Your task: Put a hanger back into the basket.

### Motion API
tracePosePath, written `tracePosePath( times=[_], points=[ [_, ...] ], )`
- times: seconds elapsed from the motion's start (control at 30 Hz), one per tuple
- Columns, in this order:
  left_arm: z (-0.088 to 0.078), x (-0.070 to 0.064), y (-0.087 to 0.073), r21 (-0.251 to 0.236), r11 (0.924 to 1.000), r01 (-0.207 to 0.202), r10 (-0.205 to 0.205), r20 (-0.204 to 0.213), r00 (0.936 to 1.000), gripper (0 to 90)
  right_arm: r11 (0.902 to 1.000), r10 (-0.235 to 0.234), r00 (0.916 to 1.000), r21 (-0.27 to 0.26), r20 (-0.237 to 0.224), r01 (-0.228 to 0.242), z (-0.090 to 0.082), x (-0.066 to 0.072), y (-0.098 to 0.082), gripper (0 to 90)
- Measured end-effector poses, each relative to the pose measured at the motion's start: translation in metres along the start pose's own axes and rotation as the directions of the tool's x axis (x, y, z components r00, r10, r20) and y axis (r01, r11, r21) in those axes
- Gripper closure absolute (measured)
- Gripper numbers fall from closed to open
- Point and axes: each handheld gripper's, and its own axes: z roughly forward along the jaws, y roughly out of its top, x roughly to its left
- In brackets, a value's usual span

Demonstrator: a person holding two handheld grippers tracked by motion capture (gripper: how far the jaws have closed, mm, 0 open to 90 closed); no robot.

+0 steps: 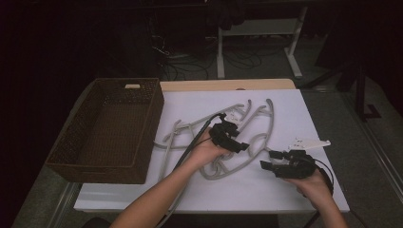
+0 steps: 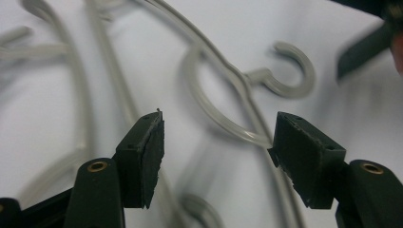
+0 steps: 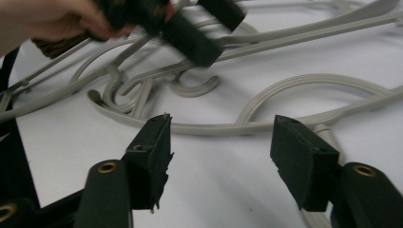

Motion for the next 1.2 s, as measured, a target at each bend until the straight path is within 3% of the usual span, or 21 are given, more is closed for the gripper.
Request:
tracePosePath(
  times=[0.2, 0.43, 0.53, 0.8, 0.93, 1.2],
  points=[
    [0.011, -0.017, -0.012, 0.034, 0.9991, -0.027, 0.026, 0.02, 0.9995, 40.7, 0.9997, 0.023, 0.9992, -0.008, 0.032, -0.023, -0.004, -0.005, -0.001, 34.0],
    [0.014, -0.023, -0.019, 0.039, 0.999, -0.023, 0.021, 0.035, 0.9992, 41.0, 0.9982, 0.054, 0.9903, 0.019, 0.128, -0.057, -0.002, -0.02, 0.001, 48.7],
    [0.021, -0.031, -0.022, 0.077, 0.9951, -0.062, 0.06, 0.02, 0.998, 41.5, 0.9971, 0.069, 0.9844, 0.019, 0.162, -0.073, -0.004, -0.026, 0.0, 49.4],
    [0.032, -0.036, -0.025, 0.122, 0.9885, -0.089, 0.088, 0.012, 0.996, 49.5, 0.995, 0.096, 0.9752, 0.008, 0.2, -0.1, -0.012, -0.036, -0.005, 55.2],
    [0.035, -0.039, -0.022, 0.134, 0.9842, -0.116, 0.12, -0.017, 0.9927, 55.1, 0.9941, 0.105, 0.9719, 0.003, 0.211, -0.108, -0.015, -0.038, -0.007, 56.1],
    [0.037, -0.044, -0.018, 0.161, 0.9781, -0.133, 0.137, -0.014, 0.9905, 68.9, 0.9939, 0.104, 0.9701, 0.011, 0.219, -0.11, -0.016, -0.039, -0.008, 59.6]
  ],
)
